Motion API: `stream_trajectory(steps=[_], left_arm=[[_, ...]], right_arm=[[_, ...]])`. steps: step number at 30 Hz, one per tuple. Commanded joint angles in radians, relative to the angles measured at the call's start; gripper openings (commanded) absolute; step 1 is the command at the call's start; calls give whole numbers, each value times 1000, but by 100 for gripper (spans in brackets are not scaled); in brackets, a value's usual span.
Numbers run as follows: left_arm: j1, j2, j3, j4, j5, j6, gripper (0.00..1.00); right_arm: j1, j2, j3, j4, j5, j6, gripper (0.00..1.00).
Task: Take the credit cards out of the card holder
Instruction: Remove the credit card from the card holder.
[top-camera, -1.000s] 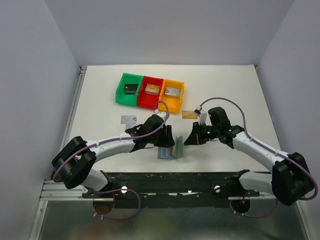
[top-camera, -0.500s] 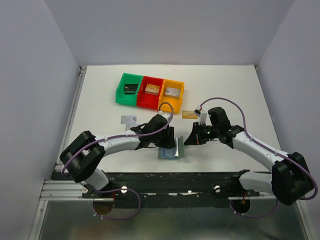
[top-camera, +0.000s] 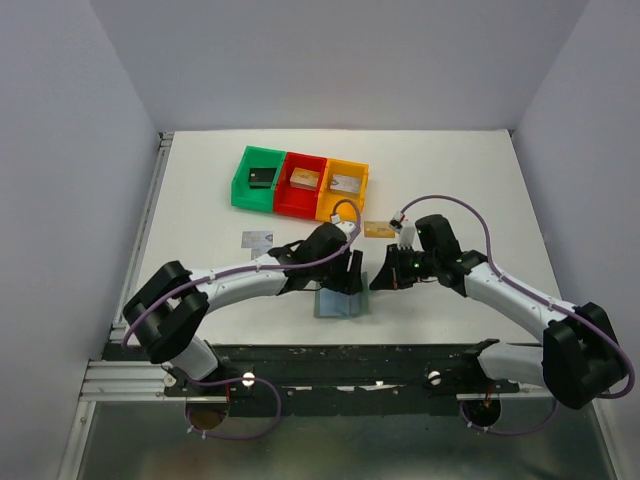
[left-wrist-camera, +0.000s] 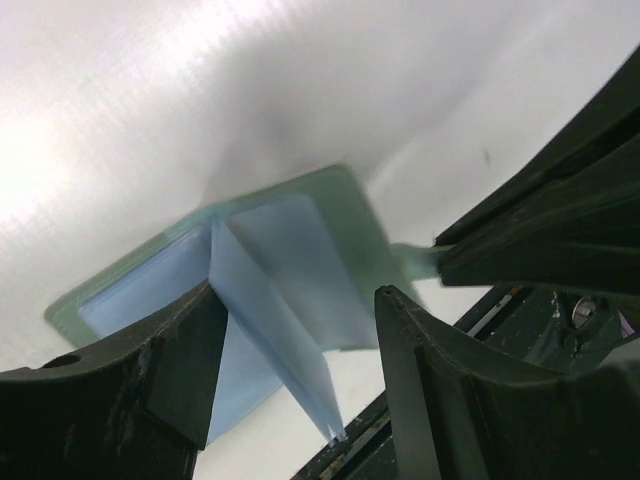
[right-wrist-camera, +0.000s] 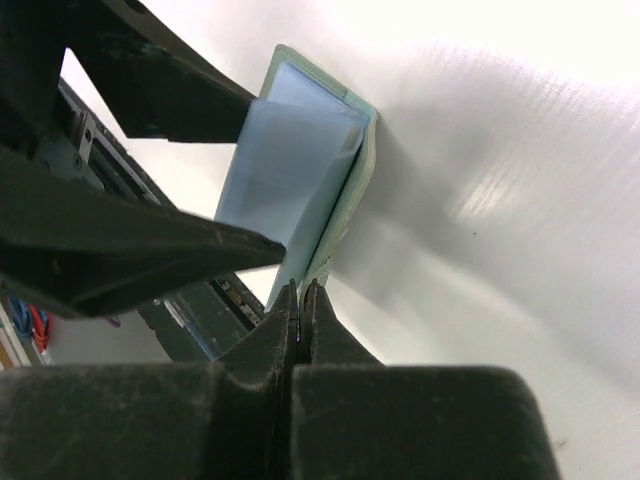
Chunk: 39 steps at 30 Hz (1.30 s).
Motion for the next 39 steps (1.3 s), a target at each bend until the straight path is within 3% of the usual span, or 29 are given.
stream_trajectory(steps=[1, 17, 39], left_arm=[[-52, 94, 117, -69, 2, 58, 69], [-44, -45, 5, -75, -133, 3, 73], [-84, 82, 94, -75, -90, 12, 77]], right_arm=[[6, -7, -22, -24, 73, 20, 0], [8, -21, -49, -6, 73, 34, 0], [6, -19, -36, -7, 47, 31, 0]])
